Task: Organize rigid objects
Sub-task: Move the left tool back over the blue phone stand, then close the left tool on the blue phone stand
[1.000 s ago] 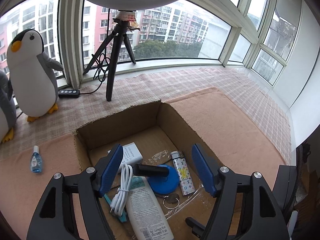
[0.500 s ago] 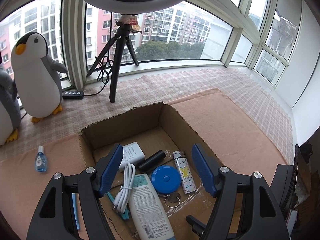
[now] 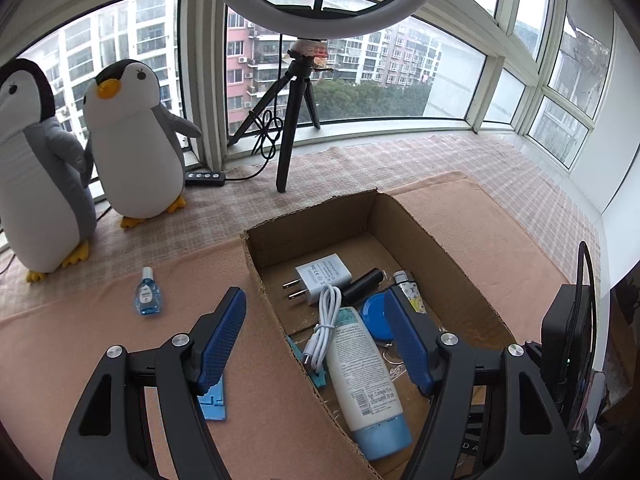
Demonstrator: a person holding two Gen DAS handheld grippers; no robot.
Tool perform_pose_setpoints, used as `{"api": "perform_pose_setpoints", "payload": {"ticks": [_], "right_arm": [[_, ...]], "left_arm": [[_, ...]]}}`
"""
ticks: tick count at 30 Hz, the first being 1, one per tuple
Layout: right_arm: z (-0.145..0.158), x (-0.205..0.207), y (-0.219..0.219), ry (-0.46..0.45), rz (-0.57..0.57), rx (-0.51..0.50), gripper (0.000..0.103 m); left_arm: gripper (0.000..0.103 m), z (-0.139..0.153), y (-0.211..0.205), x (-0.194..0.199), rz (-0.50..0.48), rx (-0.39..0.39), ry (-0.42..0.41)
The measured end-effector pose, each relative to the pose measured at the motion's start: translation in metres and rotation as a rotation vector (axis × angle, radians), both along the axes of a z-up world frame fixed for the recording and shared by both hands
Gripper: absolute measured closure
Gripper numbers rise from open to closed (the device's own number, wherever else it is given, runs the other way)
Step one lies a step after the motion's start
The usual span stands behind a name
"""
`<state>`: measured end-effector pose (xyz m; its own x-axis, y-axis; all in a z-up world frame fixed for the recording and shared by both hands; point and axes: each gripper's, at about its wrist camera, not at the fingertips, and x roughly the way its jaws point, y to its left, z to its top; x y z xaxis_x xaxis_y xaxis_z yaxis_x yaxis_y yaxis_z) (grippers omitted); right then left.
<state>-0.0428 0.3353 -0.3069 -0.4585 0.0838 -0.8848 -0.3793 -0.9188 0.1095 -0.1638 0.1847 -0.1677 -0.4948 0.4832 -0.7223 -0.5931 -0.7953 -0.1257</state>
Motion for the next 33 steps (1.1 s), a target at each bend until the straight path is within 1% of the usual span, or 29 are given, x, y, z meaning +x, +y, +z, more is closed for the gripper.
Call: {"api": "perform_pose_setpoints", "payload": {"ticks": [3, 7, 13, 17, 25, 28, 30, 33], "right_arm": [[0.0, 0.0, 0.001, 0.0, 0.001, 0.0, 0.028], [-0.001, -0.002, 0.001, 0.001, 0.002, 0.0, 0.027], [-0.001, -0.003, 0.0, 0.0, 0.002, 0.0, 0.026], [-0.002, -0.004, 0.001, 0.0, 0.001, 0.0, 0.025], [-0.002, -0.003, 0.001, 0.002, -0.001, -0.001, 0.024], [-0.002, -0.002, 0.003, 0.002, 0.0, -0.001, 0.024], [0.005, 0.002, -0.009, 0.004, -0.001, 0.0, 0.023], [0.006, 0.0, -0.011, 0.005, -0.002, 0.001, 0.023]], "left_arm": [[0.032, -0.004, -0.022, 0.004, 0.026, -0.017, 0.01], [0.032, -0.014, -0.051, 0.006, 0.064, -0.043, 0.003], [0.032, -0.044, -0.075, 0.002, 0.099, -0.087, -0.042], [0.032, -0.061, -0.076, -0.004, 0.104, -0.108, -0.078], [0.032, -0.082, -0.066, -0.02, 0.107, -0.146, -0.14], [0.036, -0.088, -0.062, -0.025, 0.103, -0.169, -0.165], [0.037, -0.09, -0.06, -0.026, 0.098, -0.182, -0.175], [0.041, -0.093, -0.057, -0.028, 0.095, -0.206, -0.188]]}}
